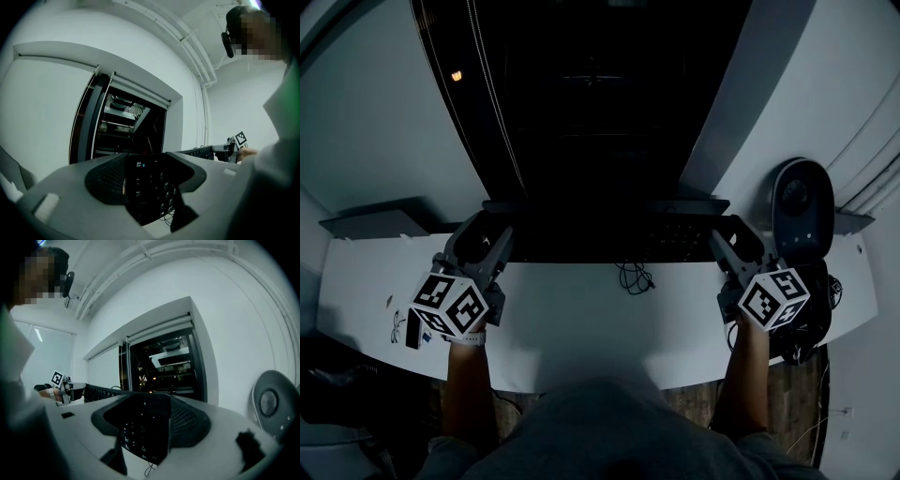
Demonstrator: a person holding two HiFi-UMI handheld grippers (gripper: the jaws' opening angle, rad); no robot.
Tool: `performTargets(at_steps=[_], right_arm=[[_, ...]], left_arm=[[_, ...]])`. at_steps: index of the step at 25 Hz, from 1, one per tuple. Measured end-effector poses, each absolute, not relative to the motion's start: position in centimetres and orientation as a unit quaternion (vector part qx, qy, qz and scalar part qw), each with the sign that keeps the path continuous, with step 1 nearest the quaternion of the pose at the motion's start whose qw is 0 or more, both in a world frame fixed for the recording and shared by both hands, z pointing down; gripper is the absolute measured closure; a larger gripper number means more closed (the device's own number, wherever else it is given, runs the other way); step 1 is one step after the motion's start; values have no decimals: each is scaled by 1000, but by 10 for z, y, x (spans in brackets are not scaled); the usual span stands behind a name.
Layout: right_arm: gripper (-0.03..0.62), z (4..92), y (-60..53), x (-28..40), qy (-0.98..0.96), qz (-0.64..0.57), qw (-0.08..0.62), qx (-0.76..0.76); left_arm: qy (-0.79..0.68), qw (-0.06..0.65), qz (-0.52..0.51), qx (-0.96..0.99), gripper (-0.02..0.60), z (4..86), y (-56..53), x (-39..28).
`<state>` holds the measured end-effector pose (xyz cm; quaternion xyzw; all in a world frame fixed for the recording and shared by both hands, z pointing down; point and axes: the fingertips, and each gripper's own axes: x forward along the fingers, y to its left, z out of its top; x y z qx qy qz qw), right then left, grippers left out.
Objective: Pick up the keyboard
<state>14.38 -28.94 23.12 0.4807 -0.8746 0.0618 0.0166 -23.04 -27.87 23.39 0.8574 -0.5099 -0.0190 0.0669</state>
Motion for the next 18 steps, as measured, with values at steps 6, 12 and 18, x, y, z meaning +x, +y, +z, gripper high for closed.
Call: performTargets(at_steps=[6, 12, 18], right_arm=[[332, 234, -288, 143, -875, 63, 18, 480], [332, 236, -286, 141, -874, 65, 17, 481], [332, 238, -283, 140, -875, 66, 15, 480]], left_arm=[[-511, 69, -20, 857, 336, 238, -277, -231], [-512, 71, -20, 856, 336, 240, -275, -233], [-514, 70, -20, 855, 336, 241, -272, -235]])
